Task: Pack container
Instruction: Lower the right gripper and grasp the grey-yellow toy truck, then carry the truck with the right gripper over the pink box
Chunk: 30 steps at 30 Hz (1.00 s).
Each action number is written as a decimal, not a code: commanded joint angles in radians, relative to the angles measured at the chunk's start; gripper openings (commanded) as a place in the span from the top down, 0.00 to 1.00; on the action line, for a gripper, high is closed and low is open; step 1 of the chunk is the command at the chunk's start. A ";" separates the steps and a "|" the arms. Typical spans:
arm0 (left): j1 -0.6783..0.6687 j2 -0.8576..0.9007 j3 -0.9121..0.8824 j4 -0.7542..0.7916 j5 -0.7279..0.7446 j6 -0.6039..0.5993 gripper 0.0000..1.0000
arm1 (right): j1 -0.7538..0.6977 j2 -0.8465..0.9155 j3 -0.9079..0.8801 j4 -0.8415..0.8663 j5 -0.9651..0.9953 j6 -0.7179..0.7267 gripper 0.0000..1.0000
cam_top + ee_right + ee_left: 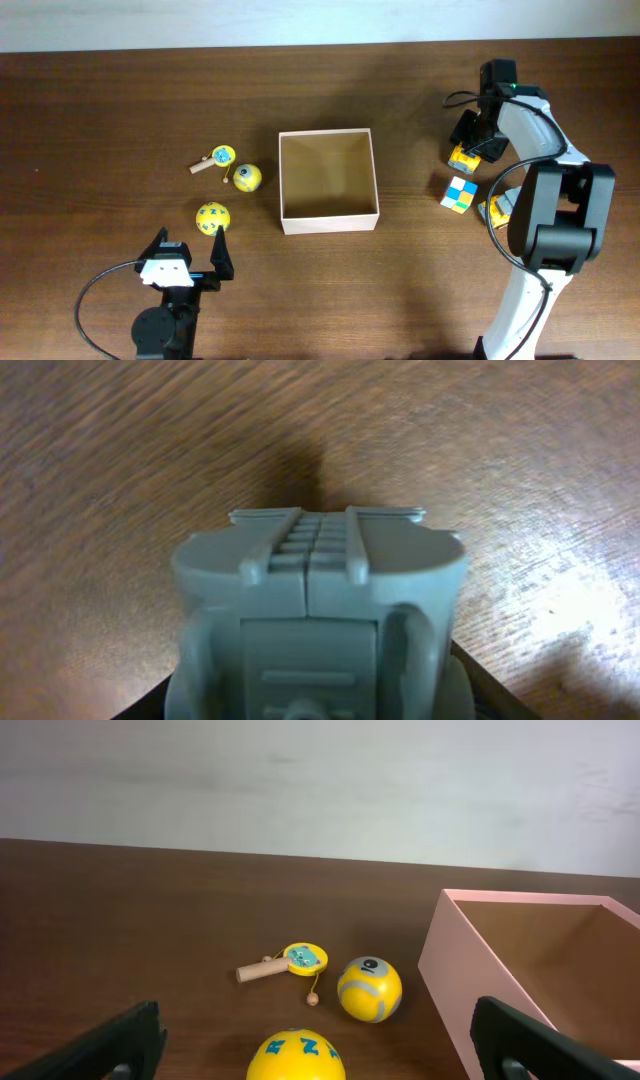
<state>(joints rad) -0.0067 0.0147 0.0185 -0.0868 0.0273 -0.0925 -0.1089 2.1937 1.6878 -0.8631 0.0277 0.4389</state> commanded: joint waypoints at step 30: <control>0.005 -0.008 -0.005 -0.001 0.011 0.019 0.01 | 0.073 0.012 0.647 -0.550 -0.518 -0.500 0.46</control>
<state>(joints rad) -0.0067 0.0147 0.0185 -0.0868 0.0273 -0.0929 -0.0795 2.2051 2.2601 -1.3880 -0.3298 0.0071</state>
